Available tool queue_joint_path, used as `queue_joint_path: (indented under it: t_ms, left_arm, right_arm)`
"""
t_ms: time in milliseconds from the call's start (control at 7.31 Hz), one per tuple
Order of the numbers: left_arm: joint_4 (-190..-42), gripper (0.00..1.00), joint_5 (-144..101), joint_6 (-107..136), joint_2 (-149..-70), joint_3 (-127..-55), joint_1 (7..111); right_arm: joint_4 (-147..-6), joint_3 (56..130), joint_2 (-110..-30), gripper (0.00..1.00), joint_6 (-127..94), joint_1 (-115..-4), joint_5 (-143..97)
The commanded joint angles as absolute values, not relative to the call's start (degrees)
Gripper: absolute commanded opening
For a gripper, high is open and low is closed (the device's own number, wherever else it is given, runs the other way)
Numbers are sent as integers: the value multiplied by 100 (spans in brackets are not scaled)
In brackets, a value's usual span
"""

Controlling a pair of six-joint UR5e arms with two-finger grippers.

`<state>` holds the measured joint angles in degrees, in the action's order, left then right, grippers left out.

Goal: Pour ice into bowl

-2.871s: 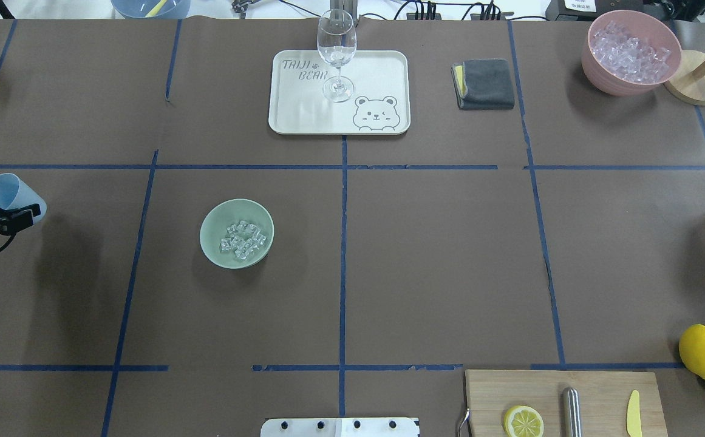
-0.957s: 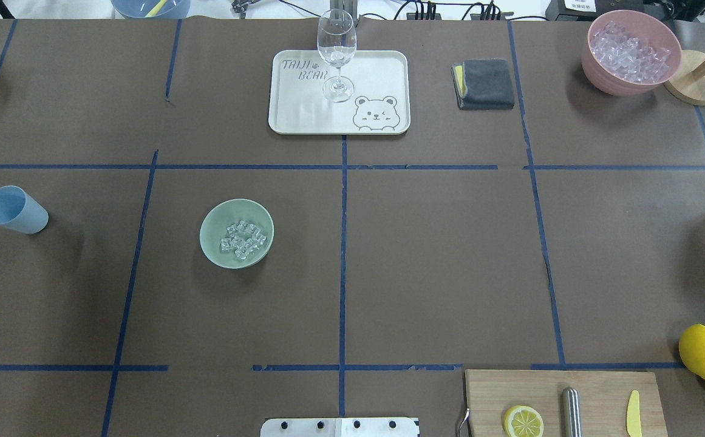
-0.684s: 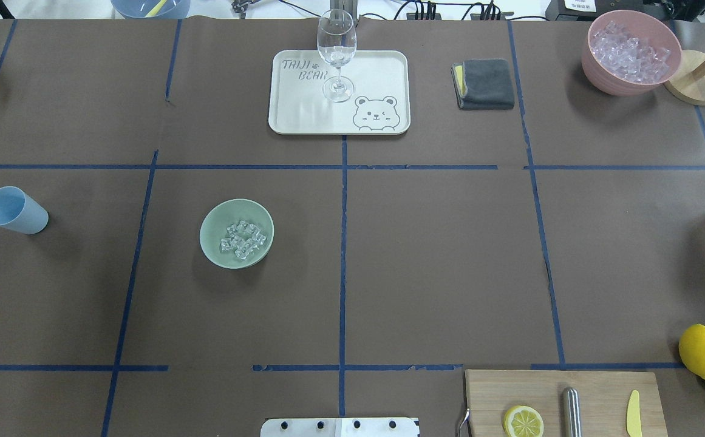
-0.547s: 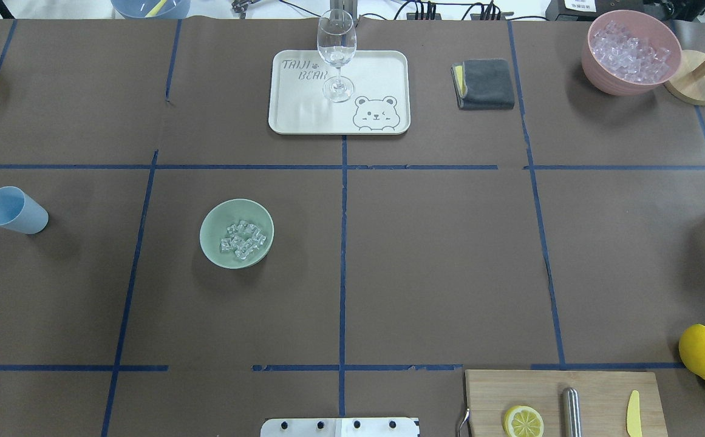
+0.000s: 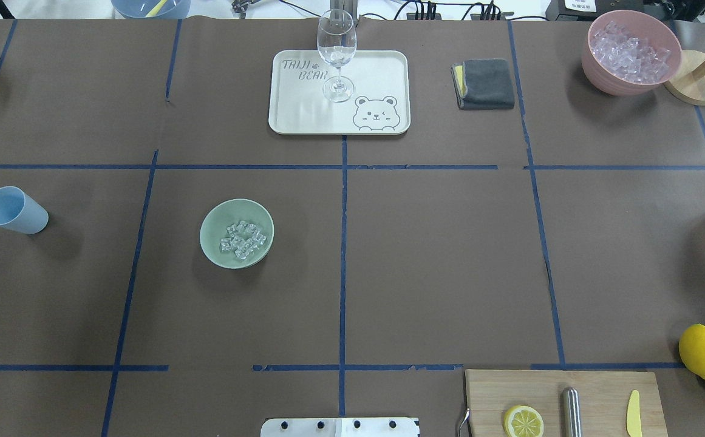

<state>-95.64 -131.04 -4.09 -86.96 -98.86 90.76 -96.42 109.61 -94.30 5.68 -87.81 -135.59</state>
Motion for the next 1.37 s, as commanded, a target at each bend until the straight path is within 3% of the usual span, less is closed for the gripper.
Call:
queue_joint_path:
  t_ms: [0,410,957,1230]
  left_arm:
    - [-8634,100,-13175,-413,-8596,-9835,9220]
    - [-8648,100,-13175,-422,-8525,-9984,9246]
    - [-8692,100,-13192,-422,-8596,-9993,9229]
    - [-8763,100,-13184,-422,-8604,-9993,9229]
  right_arm:
    - [-9650,11117,-9308,100,536,-8650,-13781]
    - [-9606,11820,-8714,100,-279,-7475,-13772]
    - [-9606,11777,-6632,100,-3604,-5156,-13206]
    - [-9624,11202,-5385,100,-5153,-3864,-11592]
